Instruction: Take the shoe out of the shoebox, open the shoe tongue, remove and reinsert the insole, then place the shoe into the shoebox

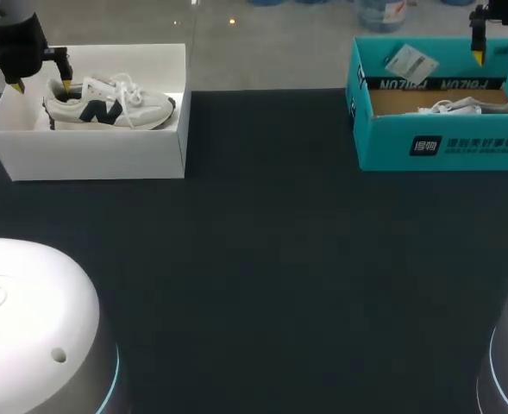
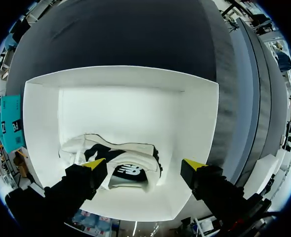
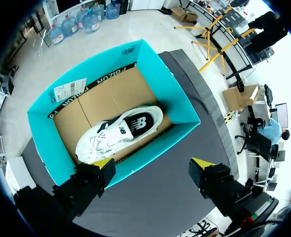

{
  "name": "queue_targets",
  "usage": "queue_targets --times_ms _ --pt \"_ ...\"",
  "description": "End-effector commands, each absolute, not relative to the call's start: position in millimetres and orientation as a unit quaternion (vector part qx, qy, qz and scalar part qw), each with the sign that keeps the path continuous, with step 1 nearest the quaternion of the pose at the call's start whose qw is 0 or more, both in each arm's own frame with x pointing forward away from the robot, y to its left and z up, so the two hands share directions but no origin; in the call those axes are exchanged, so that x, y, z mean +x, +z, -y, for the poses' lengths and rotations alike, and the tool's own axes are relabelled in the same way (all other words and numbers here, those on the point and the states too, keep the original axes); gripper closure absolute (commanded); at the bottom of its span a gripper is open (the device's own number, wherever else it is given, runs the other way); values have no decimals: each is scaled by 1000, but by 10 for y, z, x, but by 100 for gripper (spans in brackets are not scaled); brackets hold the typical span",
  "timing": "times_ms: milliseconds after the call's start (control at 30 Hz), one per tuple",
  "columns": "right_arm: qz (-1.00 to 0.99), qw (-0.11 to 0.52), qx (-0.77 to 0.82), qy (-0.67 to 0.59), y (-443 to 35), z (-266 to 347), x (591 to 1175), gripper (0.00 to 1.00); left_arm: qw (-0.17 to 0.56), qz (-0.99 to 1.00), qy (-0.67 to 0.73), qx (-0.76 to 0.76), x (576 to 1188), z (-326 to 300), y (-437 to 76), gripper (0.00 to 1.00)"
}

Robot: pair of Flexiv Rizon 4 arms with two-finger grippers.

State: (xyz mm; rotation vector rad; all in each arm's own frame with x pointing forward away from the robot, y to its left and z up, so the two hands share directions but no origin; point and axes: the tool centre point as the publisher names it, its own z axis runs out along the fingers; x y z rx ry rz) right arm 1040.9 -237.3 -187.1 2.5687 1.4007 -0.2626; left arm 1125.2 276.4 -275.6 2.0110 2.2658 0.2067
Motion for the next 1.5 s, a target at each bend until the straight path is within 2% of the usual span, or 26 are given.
queue_targets --times_ms 33,533,1500 --pt "-474 102 870 -89 -1868 2374 10409 0 3 -748 19 663 11880 -2891 -2816 0" --pt "-474 102 870 -89 -1868 2374 10409 0 -31 -745 2 666 12333 -2970 -3173 0" --pt "-474 102 870 -89 -1868 2374 10409 0 -89 -720 -25 688 12125 -3017 -3679 0"
